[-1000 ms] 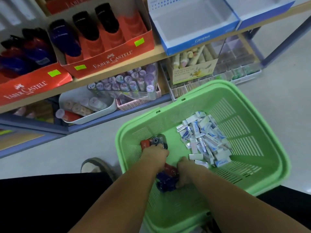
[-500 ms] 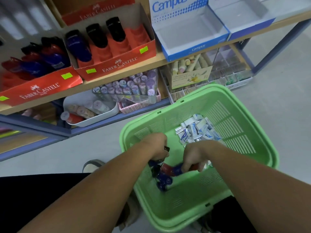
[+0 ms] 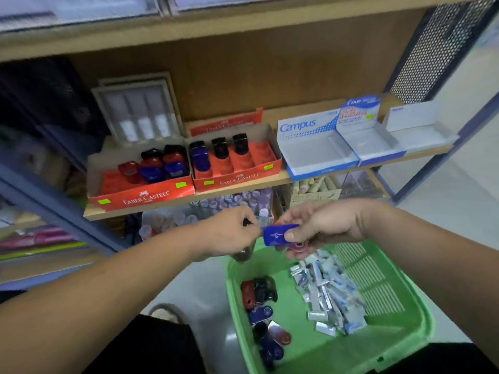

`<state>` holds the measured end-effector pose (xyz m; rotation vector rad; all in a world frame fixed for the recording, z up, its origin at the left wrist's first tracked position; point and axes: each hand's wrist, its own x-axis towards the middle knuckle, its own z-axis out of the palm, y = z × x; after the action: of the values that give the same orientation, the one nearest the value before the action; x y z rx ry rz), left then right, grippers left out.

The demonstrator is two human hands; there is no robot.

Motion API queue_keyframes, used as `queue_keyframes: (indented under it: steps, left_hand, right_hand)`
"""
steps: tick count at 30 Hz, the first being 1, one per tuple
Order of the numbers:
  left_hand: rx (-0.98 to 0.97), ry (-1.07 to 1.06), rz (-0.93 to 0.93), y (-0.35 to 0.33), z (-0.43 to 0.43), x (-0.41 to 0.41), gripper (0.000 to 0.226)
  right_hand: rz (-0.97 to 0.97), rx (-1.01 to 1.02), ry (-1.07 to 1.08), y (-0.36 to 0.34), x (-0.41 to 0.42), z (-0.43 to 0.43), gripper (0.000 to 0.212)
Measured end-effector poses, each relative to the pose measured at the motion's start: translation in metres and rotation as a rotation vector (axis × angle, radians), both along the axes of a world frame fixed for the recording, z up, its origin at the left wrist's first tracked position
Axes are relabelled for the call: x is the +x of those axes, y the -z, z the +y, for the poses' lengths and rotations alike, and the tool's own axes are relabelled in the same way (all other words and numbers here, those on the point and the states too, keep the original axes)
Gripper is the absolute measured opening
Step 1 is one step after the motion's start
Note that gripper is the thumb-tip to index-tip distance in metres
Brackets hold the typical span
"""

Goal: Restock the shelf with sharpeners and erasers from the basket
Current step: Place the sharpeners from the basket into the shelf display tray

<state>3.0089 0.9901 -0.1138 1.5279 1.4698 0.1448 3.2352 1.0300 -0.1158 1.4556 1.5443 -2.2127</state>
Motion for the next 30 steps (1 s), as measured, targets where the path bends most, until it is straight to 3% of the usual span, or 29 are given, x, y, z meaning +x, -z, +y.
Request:
queue_keyframes:
  steps: [6,11,15,19,22,27,30]
  left_hand:
    - [0.011,-0.2,-0.146,-0.04,0.005,-0.029,0.013]
    - [-0.097,-0.456,-0.426,-0.062,0.02,-0.049,0.006]
    - [-0.02,-0.447,-0.489,-0.061,0.03,-0.062,0.01]
    - [0.081,-0.46,-0.543,-0.058,0.046,-0.064,0.013]
    - [0.103,-0.445,-0.528,-0.062,0.062,-0.065,0.014]
    - [0.299,-0.55,-0.303,-0.062,0.101,-0.084,0.021]
    - [0.378,-0.554,-0.137,-0.053,0.117,-0.088,0.018]
  right_hand:
    - [0.119,0.203,0.275,-0.047,-0.042,0.006,0.028]
    - [0.234,0.211,0.397,-0.061,-0.083,0.015,0.003]
    - [0.247,0.248,0.43,-0.051,-0.096,0.03,0.036]
    - [0.323,0.225,0.46,-0.041,-0.099,0.039,0.056]
    - [0.346,0.221,0.482,-0.035,-0.099,0.048,0.061]
    - [0.339,0.211,0.67,-0.026,-0.088,0.069,0.029]
    - [0.311,0.195,0.774,-0.024,-0.085,0.086,0.026]
